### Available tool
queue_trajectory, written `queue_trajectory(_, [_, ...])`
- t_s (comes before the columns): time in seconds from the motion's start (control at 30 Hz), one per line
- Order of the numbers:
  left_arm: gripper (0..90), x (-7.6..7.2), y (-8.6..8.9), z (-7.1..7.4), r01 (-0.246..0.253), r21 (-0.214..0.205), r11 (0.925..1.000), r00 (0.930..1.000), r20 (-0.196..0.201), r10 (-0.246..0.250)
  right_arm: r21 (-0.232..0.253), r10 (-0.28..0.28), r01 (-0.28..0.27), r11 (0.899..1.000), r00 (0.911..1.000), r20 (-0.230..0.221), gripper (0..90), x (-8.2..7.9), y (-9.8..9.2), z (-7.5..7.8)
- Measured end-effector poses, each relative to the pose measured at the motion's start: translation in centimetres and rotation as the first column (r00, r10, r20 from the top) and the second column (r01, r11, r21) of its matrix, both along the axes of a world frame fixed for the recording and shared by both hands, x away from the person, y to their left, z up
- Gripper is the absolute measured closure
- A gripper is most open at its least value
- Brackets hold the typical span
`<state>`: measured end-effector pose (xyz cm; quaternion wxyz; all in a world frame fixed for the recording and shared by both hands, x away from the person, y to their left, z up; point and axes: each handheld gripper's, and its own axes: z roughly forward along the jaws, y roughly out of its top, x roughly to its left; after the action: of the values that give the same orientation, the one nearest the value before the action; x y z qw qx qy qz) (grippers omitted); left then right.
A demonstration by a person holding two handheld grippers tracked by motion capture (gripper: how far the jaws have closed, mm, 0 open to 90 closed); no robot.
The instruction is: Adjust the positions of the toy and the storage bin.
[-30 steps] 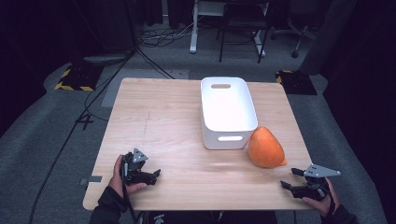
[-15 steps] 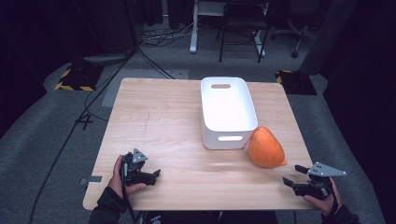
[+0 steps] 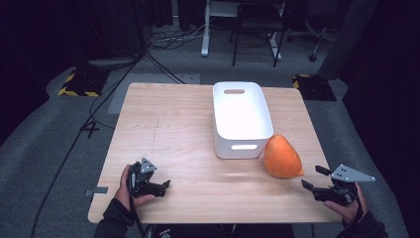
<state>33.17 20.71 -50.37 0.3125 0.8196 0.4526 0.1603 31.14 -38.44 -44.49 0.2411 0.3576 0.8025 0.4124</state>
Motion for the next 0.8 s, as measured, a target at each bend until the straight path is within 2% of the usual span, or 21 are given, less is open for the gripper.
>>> queue_trajectory(0.07, [1.2,0.0,0.0,0.0,0.000,0.000,1.0000,1.0000,0.000,0.000,-0.006,-0.013,0.013,1.000,0.9994,0.031,22.0,0.3,0.2,1.0])
queue_trajectory(0.2, [1.2,0.0,0.0,0.0,0.000,0.000,1.0000,1.0000,0.000,0.000,0.000,-0.010,0.010,1.000,0.9989,0.045,22.2,0.6,0.4,1.7])
queue_trajectory(0.33, [1.2,0.0,0.0,0.0,0.000,0.000,1.0000,1.0000,0.000,0.000,0.004,0.018,-0.018,1.000,0.9989,0.043,22.4,0.8,1.0,2.5])
queue_trajectory(0.47, [1.2,0.0,0.0,0.0,0.000,0.000,1.0000,1.0000,0.000,0.000,-0.011,0.017,-0.016,1.000,0.9991,0.039,22.6,1.0,1.7,3.2])
queue_trajectory(0.57, [1.2,0.0,0.0,0.0,-0.001,0.000,1.0000,1.0000,-0.001,0.001,-0.022,0.035,-0.034,0.999,0.9978,0.056,22.6,1.5,2.6,3.8])
queue_trajectory(0.8, [1.2,0.0,0.0,0.0,0.000,0.000,1.0000,1.0000,0.000,0.000,-0.040,0.045,-0.042,0.998,0.9971,0.062,22.8,2.5,4.0,4.3])
